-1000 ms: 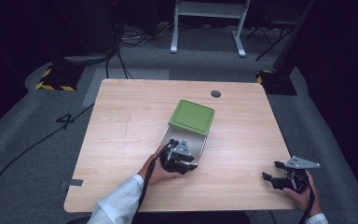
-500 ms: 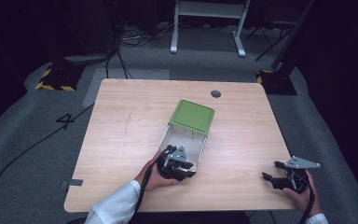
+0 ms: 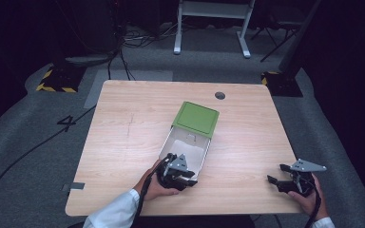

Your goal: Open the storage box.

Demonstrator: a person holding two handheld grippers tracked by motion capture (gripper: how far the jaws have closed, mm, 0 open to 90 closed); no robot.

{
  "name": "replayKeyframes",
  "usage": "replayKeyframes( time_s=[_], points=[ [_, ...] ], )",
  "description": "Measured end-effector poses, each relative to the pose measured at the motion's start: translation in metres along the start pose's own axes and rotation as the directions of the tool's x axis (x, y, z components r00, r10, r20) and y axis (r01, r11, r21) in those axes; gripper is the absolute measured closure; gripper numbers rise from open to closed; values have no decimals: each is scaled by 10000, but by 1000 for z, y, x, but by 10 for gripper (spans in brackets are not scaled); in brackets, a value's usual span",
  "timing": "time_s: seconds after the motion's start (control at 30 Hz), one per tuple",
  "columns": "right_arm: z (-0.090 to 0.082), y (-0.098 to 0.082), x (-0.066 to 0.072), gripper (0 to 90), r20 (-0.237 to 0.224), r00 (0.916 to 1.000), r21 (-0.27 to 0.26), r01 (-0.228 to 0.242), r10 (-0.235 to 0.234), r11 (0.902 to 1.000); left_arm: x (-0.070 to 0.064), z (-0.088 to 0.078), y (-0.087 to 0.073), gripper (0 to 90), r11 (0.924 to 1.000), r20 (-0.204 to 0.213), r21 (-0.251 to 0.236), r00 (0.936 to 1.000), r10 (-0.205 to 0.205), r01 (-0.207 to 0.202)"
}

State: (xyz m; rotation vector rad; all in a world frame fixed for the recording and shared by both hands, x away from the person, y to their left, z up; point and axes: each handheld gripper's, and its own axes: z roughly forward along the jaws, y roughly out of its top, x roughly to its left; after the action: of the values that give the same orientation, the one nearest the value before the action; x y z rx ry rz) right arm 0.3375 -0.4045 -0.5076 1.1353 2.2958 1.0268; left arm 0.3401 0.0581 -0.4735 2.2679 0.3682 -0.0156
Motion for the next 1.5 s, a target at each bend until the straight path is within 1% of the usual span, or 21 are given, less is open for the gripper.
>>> replayKeyframes(
  time_s=[0.17, 0.2, 0.33, 0.47, 0.5, 0.53, 0.57, 0.6, 0.7, 0.77, 0.8, 0.9, 0.93, 1.0, 1.03, 1.13, 1.17, 1.33, 1.37, 1.4, 1.5],
  points=[
    [0, 0, 0, 199, 1, 10000, -1, 2, -2, 10000, -4, -1, -2, 649, 9999, -96, -95, 9999, 42, -43],
    [0, 0, 0, 199, 1, 10000, -2, 3, -3, 10000, -6, -1, -4, 648, 9999, 26, -131, 10000, -28, 28],
    [0, 0, 0, 199, 1, 10000, -3, 3, -3, 10000, -9, -3, -6, 647, 9998, 80, -165, 10000, -53, 55],
    [0, 0, 0, 199, 5, 10000, -1, -3, 3, 10000, -11, -2, -5, 634, 9999, -77, -16, 9999, 130, -130],
    [0, 0, 0, 199, 3, 10000, 0, -4, 4, 10000, -10, -1, -5, 599, 9999, -178, 28, 9997, 142, -141],
    [0, 0, 0, 199, 3, 10000, 0, -4, 4, 10000, -10, -1, -5, 599, 9999, -211, 70, 9997, 127, -125],
    [0, 0, 0, 199, 5, 10000, -3, 2, -2, 10000, -9, -1, -5, 557, 9999, -104, 46, 9999, 111, -110],
    [0, 0, 0, 199, 5, 10000, 1, -2, 2, 10000, -10, -2, -5, 549, 9999, -159, 45, 9998, 157, -156],
    [0, 0, 0, 199, 4, 10000, -1, -3, 3, 10000, -10, -8, -2, 434, 9999, -306, -89, 9995, 127, -129],
    [0, 0, 0, 199, 5, 10000, -1, 0, 0, 10000, -12, -14, 1, 399, 9999, -463, -150, 9989, 72, -79],
    [0, 0, 0, 199, 3, 10000, 0, -3, 3, 10000, -13, -20, 4, 385, 9995, -607, -231, 9980, 179, -194],
    [0, 0, 0, 199, 4, 10000, -1, 0, 0, 10000, -13, -27, 7, 344, 9992, -714, -346, 9973, 169, -194],
    [0, 0, 0, 199, 4, 10000, -1, -1, 1, 10000, -13, -35, 9, 331, 9985, -940, -485, 9954, 191, -237],
    [0, 0, 0, 199, 6, 10000, -2, -1, 1, 10000, -12, -39, 10, 315, 9983, -1006, -545, 9948, 162, -217],
    [0, 0, 0, 199, 5, 10000, -1, -3, 3, 10000, -10, -47, 11, 307, 9979, -1213, -588, 9924, 215, -288],
    [0, 0, 0, 199, 6, 10000, -2, -1, 1, 10000, -10, -54, 13, 294, 9974, -1410, -643, 9897, 232, -326],
    [0, 0, 0, 199, 7, 10000, 8, -14, 14, 10000, -8, -62, 13, 294, 9968, -1595, -710, 9869, 239, -356],
    [0, 0, 0, 199, 5, 10000, -4, 1, -1, 10000, -6, -81, 11, 283, 9950, -2115, -937, 9773, 128, -333],
    [0, 0, 0, 199, 5, 10000, -4, 1, -1, 10000, -6, -81, 11, 274, 9950, -2115, -937, 9773, 128, -333],
    [0, 0, 0, 199, 4, 10000, -1, 1, -1, 10000, -5, -88, 9, 262, 9940, -2291, -1032, 9733, 113, -359],
    [0, 0, 0, 199, 3, 10000, 1, -3, 3, 10000, -5, -96, 6, 250, 9926, -2424, -1177, 9702, -1, -293]
  ],
)
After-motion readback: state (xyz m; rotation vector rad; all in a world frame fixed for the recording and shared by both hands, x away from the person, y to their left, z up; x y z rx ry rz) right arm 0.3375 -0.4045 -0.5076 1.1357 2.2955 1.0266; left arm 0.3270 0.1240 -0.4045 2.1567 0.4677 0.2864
